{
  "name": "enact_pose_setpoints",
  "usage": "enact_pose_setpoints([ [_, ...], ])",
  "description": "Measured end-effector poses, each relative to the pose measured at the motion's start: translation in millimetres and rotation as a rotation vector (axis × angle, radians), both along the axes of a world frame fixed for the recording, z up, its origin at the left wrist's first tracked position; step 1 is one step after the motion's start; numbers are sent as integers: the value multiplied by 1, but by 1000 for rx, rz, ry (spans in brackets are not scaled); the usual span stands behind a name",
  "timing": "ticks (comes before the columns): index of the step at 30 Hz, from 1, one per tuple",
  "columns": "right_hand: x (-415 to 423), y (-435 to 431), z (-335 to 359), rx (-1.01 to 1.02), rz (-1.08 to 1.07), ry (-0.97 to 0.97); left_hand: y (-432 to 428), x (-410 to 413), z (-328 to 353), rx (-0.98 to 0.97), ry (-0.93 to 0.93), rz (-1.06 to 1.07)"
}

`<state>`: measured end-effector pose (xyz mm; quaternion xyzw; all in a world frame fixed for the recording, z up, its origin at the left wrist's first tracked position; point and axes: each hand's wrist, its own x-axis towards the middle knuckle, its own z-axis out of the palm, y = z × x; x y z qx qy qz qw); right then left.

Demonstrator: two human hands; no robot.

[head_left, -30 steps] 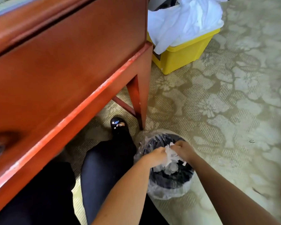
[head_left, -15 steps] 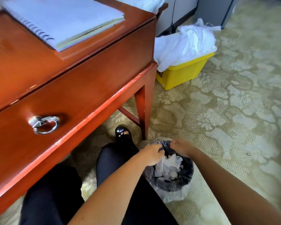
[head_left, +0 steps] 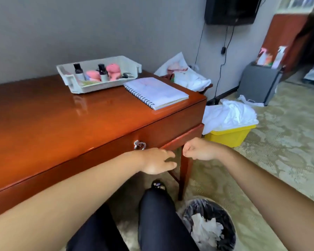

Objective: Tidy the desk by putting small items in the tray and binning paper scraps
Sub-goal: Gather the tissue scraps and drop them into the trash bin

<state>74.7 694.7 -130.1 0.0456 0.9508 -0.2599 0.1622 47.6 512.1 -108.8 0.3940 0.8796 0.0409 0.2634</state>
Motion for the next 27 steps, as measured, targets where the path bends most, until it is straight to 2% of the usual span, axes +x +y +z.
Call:
enact_pose_setpoints([
  [7, -31, -94, 96, 68, 238, 144, -84, 0, 98, 51, 199, 105],
  [12, -55, -164, 135, 117, 378, 195, -144, -7, 134, 60, 299, 262],
  [19, -78, -264, 137, 122, 532, 251, -250, -13, 120, -109, 399, 586],
  [23, -85, -328, 111, 76, 632, 243, -316, 1, 98, -138, 454, 757],
  [27, -86, -390, 87, 44, 696, 298, -371, 23, 69, -92, 621, 1018],
])
